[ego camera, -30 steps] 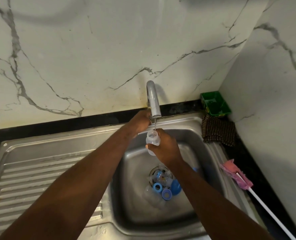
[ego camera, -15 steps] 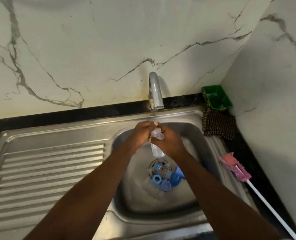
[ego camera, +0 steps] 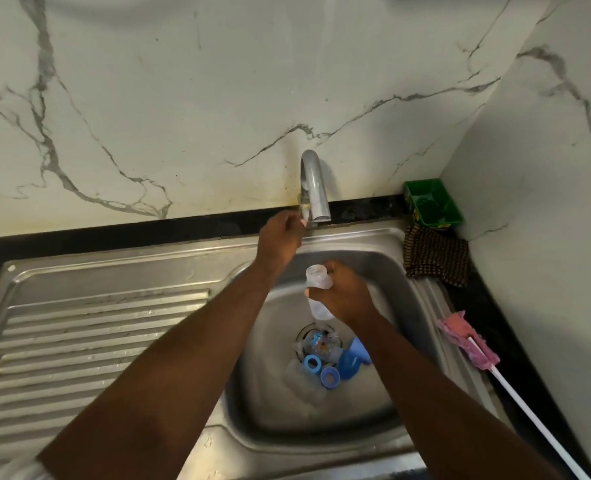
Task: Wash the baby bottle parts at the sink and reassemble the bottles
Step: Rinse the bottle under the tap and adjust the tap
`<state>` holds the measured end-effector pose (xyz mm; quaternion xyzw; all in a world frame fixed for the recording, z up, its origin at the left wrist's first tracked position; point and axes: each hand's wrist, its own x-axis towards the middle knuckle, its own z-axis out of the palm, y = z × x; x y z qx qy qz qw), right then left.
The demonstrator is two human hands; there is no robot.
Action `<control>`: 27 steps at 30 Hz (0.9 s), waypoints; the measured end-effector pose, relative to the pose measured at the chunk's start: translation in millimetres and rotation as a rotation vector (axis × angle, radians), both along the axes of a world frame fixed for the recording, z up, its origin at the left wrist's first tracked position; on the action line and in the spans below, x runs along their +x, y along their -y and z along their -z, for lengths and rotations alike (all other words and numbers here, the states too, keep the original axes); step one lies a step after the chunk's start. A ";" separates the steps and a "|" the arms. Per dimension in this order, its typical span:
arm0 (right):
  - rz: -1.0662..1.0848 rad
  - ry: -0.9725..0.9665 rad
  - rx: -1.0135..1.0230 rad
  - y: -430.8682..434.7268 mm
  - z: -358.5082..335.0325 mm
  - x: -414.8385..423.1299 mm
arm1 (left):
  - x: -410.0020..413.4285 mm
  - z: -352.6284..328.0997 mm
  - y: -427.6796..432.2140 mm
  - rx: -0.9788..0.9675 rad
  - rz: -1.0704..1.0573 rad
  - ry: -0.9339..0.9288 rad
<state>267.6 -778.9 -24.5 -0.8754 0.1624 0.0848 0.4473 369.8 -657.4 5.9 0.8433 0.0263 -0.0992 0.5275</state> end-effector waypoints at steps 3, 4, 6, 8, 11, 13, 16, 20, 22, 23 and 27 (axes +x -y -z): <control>-0.009 0.025 -0.020 2.6 -5.9 6.2 | 8.0 -16.3 12.0 0.167 0.057 0.116; -0.007 0.035 -0.022 4.9 -7.9 8.0 | 9.6 -19.5 16.8 0.214 0.082 0.127; -0.009 0.043 -0.018 7.8 -10.3 9.9 | 10.9 -23.3 21.6 0.263 0.093 0.144; -0.012 0.034 -0.016 11.7 -9.6 11.0 | 11.0 -26.0 24.6 0.291 0.092 0.155; 0.004 0.003 0.005 17.1 -5.6 11.6 | 13.6 -29.8 24.8 0.325 0.114 0.163; 0.017 -0.047 0.006 19.5 -0.1 10.5 | 14.3 -30.8 24.2 0.336 0.118 0.166; -0.025 -0.156 -0.073 20.3 8.5 11.0 | 16.6 -30.0 23.6 0.356 0.123 0.167; -0.095 -0.255 -0.132 20.9 12.9 7.7 | 20.9 -32.9 22.5 0.383 0.149 0.186; -0.122 -0.278 -0.156 23.3 14.7 6.0 | 21.8 -33.3 21.9 0.392 0.159 0.195; -0.122 -0.289 -0.157 24.5 15.6 5.6 | 21.3 -33.1 21.7 0.398 0.160 0.201; -0.107 -0.320 -0.167 28.6 15.9 6.8 | 20.5 -28.6 21.2 0.370 0.127 0.213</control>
